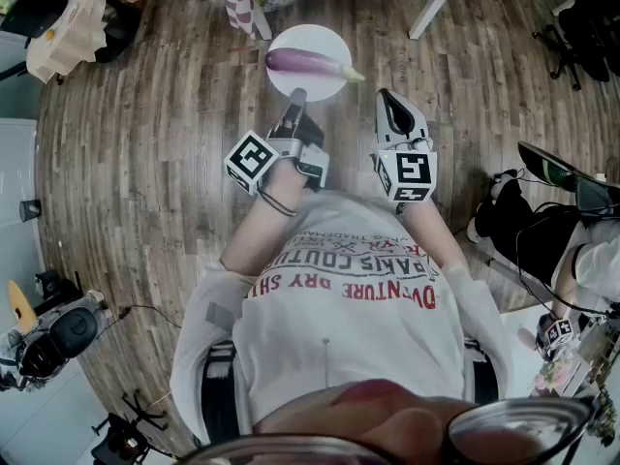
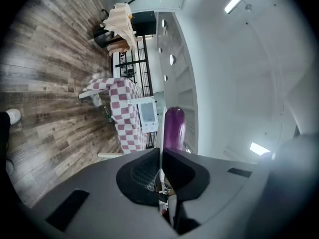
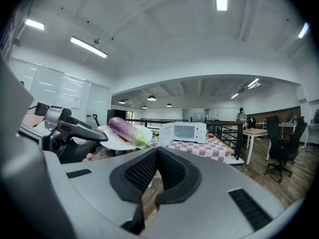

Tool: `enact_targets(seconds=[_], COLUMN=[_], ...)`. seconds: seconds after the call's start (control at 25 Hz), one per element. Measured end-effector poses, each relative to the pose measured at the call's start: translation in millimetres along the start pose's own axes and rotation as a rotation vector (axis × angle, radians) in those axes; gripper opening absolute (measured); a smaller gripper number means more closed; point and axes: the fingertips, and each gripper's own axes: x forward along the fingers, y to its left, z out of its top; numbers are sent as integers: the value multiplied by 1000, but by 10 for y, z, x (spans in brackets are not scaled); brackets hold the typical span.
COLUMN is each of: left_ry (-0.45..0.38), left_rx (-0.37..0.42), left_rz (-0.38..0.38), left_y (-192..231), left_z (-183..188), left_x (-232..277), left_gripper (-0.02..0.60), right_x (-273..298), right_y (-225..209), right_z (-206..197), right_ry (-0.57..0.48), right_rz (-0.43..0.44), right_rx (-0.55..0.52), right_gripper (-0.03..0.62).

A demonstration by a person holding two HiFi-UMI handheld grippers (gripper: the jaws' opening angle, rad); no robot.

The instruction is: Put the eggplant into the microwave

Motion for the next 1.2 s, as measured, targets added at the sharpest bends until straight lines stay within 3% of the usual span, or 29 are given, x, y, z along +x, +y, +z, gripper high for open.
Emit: enact_targets(seconds=[0.36, 0.8, 1.2], left_ry=[6, 21, 57], left_rx=[-20, -67, -93], left_rz=[-1, 20, 48], left_y=[11, 125, 291], left_z=[-68, -67, 156], left_x=[58, 218, 941], left_gripper=[37, 37, 37], right_x=[-9, 39, 635], right_y=[-1, -191, -564], right_z=[10, -178, -298], right_ry=[-23, 1, 77], right_rz=[13, -58, -115], right_rx=[16, 111, 99], right_gripper=[26, 26, 26])
